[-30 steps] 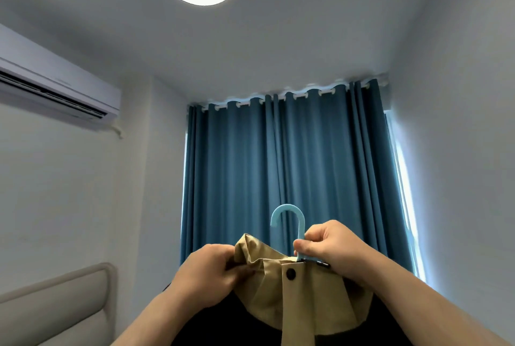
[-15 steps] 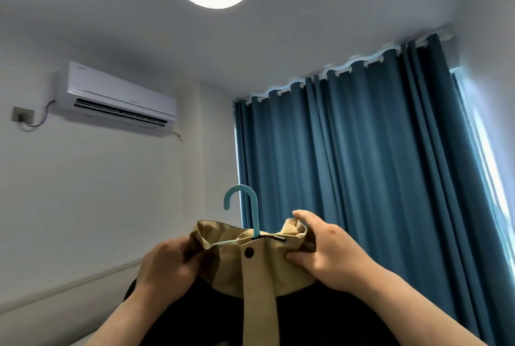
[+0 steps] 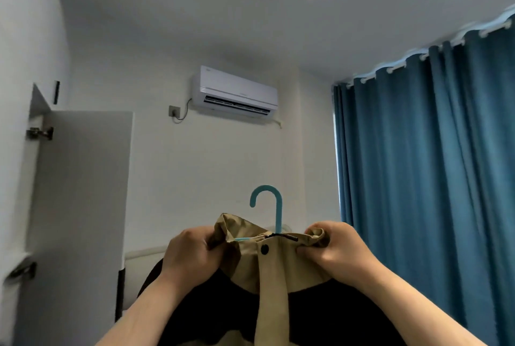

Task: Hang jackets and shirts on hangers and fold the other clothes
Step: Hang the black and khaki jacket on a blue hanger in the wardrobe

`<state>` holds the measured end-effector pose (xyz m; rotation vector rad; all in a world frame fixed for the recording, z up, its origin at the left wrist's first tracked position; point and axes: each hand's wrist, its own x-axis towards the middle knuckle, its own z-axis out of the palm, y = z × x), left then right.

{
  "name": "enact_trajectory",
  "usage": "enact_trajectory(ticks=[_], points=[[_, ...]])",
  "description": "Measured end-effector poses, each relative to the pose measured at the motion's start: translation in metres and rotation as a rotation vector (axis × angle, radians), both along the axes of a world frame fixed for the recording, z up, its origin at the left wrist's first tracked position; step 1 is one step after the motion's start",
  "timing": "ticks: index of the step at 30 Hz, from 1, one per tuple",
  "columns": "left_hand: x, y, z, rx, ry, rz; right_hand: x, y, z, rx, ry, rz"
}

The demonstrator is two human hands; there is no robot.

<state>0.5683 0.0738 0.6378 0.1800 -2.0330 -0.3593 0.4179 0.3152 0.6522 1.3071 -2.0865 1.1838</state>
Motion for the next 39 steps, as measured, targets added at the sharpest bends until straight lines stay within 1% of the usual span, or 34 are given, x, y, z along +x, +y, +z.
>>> enact_trajectory(ticks=[6,10,15,18,20,23,26,33,39], points=[[0.041,-0.059,-0.007,0.03,-0.066,0.114,0.019,-0.079,-0.011,-0.015,-0.004,0.126],[0.063,-0.084,-0.021,0.061,-0.112,0.189,0.029,-0.118,-0.02,0.083,-0.069,0.198],[0.094,-0.104,-0.032,0.107,-0.176,0.272,0.036,-0.172,-0.036,0.094,-0.112,0.303],[0.104,-0.12,-0.039,0.112,-0.238,0.329,0.034,-0.206,-0.048,0.115,-0.171,0.379],[0.101,-0.137,-0.046,0.114,-0.248,0.417,0.03,-0.227,-0.055,0.152,-0.2,0.403],[0.086,-0.164,-0.06,0.18,-0.208,0.521,0.018,-0.258,-0.065,0.176,-0.205,0.427],[0.068,-0.195,-0.077,0.279,-0.197,0.54,-0.002,-0.294,-0.079,0.192,-0.182,0.43],[0.024,-0.268,-0.115,0.411,-0.228,0.615,-0.061,-0.391,-0.121,0.272,-0.21,0.512],[0.004,-0.317,-0.15,0.483,-0.266,0.709,-0.086,-0.456,-0.153,0.465,-0.208,0.613]])
